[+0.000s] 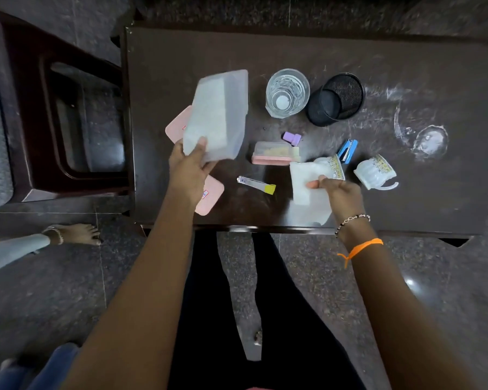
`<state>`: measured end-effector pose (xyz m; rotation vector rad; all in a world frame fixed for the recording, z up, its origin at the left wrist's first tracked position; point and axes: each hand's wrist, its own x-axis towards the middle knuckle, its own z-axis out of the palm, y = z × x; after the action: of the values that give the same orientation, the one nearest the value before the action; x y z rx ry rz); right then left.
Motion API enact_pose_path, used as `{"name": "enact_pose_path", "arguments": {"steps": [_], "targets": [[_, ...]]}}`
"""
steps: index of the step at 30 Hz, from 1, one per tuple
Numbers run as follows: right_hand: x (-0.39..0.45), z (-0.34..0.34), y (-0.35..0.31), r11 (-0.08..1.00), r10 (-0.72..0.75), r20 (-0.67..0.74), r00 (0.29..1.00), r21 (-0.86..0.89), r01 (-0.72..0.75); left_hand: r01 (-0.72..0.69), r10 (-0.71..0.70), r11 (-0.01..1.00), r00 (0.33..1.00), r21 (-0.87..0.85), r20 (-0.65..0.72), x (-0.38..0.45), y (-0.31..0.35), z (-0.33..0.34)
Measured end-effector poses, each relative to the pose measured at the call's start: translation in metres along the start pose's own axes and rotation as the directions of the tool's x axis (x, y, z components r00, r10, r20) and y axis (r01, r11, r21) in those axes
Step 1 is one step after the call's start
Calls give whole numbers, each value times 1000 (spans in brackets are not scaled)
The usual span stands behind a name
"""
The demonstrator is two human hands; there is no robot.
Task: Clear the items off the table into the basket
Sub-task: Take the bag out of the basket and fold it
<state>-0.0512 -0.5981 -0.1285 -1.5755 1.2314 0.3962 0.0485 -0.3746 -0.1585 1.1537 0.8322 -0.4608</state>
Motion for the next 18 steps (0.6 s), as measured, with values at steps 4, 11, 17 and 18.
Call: {"name": "enact_pose_path", "arguments": {"steps": [4, 11, 17, 18], "targets": [[-3, 6, 0, 999, 1, 46, 999, 52, -3, 183, -147, 899, 982, 399, -118, 24, -8, 25], [-6, 14, 1, 993, -35, 122, 992, 115, 21, 300, -268, 860, 954, 413, -135, 34, -25, 36], [-6, 13, 1, 989, -147, 235, 961, 17, 147, 391, -155, 513, 918, 764, -366, 32, -30, 16], [-6, 13, 0, 984, -171, 249, 953, 3, 176, 348, -69, 464, 931, 814, -359, 29, -30, 16]]}}
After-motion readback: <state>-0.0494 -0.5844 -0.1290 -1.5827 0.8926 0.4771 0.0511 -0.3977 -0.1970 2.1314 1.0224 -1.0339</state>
